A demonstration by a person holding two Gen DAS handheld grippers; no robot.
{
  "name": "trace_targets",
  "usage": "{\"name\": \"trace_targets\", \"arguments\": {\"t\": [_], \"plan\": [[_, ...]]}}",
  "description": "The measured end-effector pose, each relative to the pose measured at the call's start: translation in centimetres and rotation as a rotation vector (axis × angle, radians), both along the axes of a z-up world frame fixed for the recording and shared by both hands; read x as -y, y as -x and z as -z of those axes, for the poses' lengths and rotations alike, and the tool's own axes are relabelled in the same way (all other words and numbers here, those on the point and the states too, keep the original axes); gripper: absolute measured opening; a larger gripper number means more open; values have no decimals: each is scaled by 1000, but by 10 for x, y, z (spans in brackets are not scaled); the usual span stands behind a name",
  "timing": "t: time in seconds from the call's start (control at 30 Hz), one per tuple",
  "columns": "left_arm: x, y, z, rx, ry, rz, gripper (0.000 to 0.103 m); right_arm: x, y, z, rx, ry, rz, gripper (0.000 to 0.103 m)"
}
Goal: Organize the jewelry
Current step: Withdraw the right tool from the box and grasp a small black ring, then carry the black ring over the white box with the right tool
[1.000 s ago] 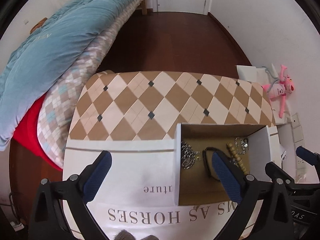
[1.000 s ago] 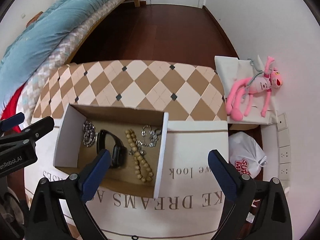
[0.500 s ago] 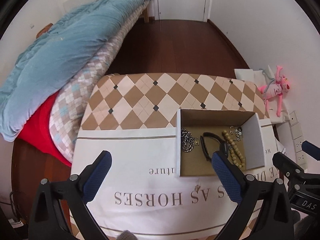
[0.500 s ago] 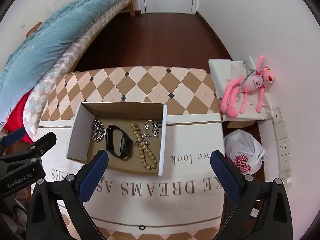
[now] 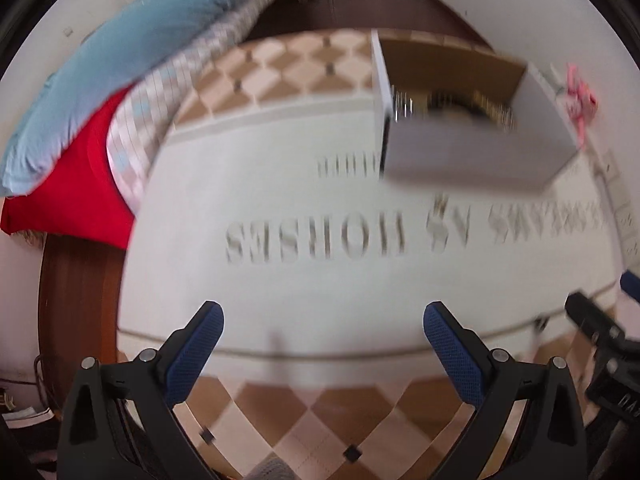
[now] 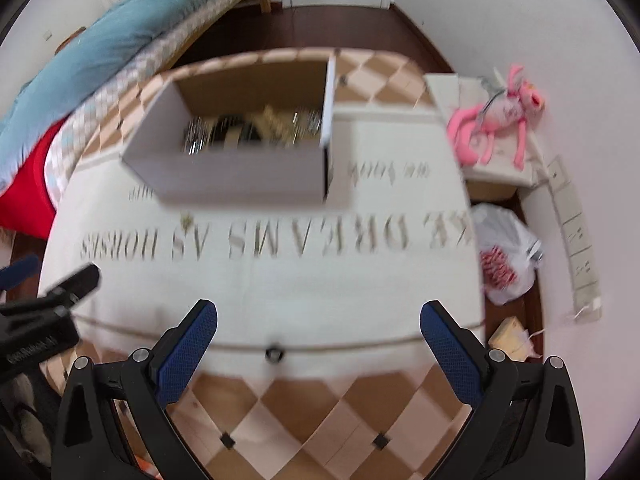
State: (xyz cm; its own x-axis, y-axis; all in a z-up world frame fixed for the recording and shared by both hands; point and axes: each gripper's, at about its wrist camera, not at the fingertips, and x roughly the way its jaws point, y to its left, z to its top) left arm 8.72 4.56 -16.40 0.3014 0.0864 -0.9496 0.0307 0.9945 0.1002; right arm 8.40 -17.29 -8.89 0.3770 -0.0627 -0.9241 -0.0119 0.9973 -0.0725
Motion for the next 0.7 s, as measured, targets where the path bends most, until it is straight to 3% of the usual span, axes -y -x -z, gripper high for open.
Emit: {"name": "trace_targets", "arguments": {"t": [0.23,0.37,0.43,0.5,0.7], "plan": [[-5,22,28,-48,-5,-31,102,-7,18,34,-48,-35,-18,66],[-8,25,30,-50,-6,-34,102,-14,21,47,-67,-41,-36,40],[-9,25,29,-47,-8,-33,102,-18,24,48,-39,-2,-45,30],[-9,27,28,-45,-11,-29,102,-21,25,47,-26,21,-48,14],[-7,27,19,-32,2,-21,102,-25,31,43,-6,8,-56,13]]}}
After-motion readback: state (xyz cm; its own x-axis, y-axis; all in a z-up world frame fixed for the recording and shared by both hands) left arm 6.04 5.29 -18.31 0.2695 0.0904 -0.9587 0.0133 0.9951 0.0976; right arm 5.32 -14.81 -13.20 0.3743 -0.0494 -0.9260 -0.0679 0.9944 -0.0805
